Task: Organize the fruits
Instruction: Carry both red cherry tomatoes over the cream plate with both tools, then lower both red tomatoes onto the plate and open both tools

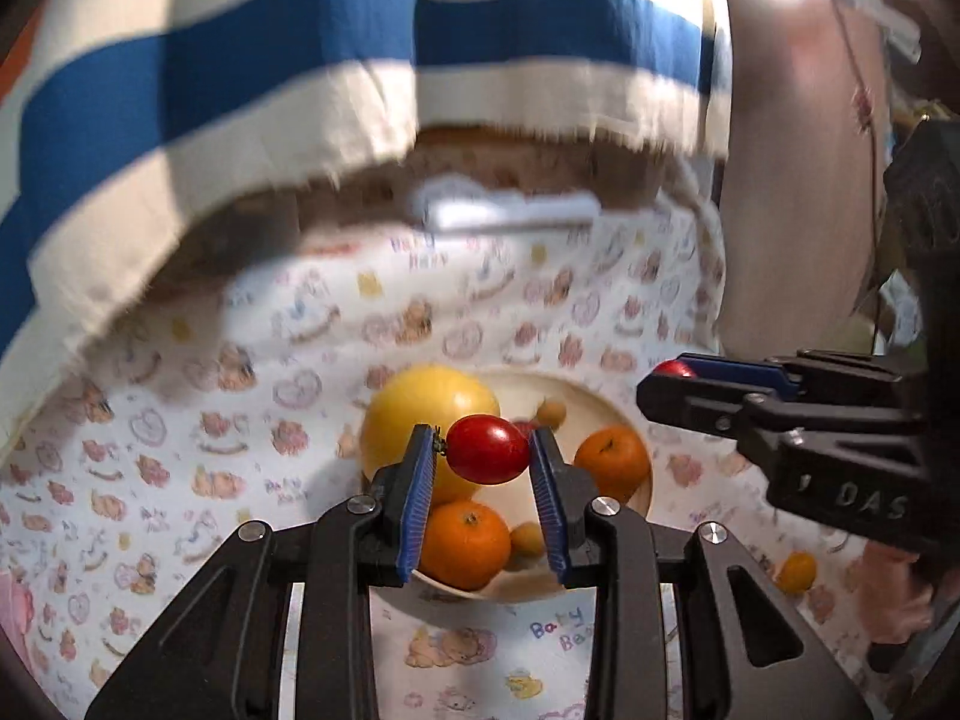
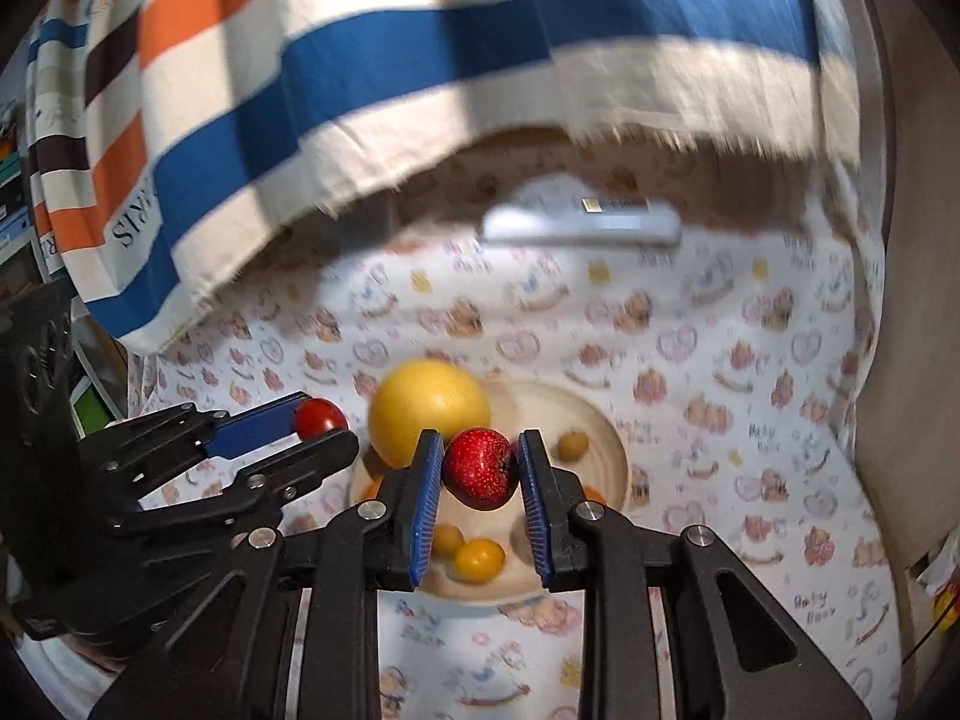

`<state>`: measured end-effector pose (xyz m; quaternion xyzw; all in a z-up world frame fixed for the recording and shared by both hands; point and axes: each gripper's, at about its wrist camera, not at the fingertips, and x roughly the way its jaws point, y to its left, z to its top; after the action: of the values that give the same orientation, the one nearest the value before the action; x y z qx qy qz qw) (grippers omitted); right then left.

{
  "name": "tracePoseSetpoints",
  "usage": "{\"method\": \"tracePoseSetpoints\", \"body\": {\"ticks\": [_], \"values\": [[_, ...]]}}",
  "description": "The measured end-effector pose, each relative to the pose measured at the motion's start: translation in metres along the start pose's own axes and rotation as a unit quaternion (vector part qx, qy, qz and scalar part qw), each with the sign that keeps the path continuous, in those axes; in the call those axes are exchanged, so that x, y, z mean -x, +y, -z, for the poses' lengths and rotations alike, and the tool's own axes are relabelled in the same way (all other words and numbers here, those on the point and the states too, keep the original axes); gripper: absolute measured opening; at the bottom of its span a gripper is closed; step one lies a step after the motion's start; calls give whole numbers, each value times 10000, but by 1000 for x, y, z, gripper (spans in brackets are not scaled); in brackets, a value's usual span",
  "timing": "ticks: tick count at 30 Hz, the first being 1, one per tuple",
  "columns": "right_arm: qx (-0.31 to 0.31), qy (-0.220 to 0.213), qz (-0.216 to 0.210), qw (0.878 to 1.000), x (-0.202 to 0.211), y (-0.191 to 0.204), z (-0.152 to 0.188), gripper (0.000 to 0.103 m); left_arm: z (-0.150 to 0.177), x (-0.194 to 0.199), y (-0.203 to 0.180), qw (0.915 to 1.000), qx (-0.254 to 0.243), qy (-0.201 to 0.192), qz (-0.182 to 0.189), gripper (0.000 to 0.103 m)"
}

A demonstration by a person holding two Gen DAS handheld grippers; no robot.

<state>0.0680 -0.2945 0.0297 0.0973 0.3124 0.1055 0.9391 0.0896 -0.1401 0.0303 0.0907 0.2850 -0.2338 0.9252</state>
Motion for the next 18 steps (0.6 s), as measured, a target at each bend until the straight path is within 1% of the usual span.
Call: {"method": "tracePoseSetpoints", "body": {"ticks": [2,4,6,8,11,13,16,18], "values": [[-128,234,-42,9996,-9,-8,5,27,5,-7,-4,9999,-39,94,106,31],[-183,450,-61,9988,-18,-12,8,27,8,-13,-10,9998,-123,104,73,31],[-242,563,-55,9981,-25,-15,12,27,11,-17,-13,9998,-87,115,107,31],[-223,629,1,9978,-30,-15,16,27,16,-23,-13,9998,-10,149,156,31],[-201,676,96,9975,-34,-17,19,27,24,-33,-13,9997,22,207,123,31],[-235,733,102,9970,-38,-19,21,27,28,-39,-15,9996,-41,270,103,31],[-300,827,67,9961,-43,-22,24,27,31,-39,-17,9995,-191,230,37,31],[-322,896,42,9954,-46,-22,25,27,31,-39,-17,9995,-195,225,49,31]]}}
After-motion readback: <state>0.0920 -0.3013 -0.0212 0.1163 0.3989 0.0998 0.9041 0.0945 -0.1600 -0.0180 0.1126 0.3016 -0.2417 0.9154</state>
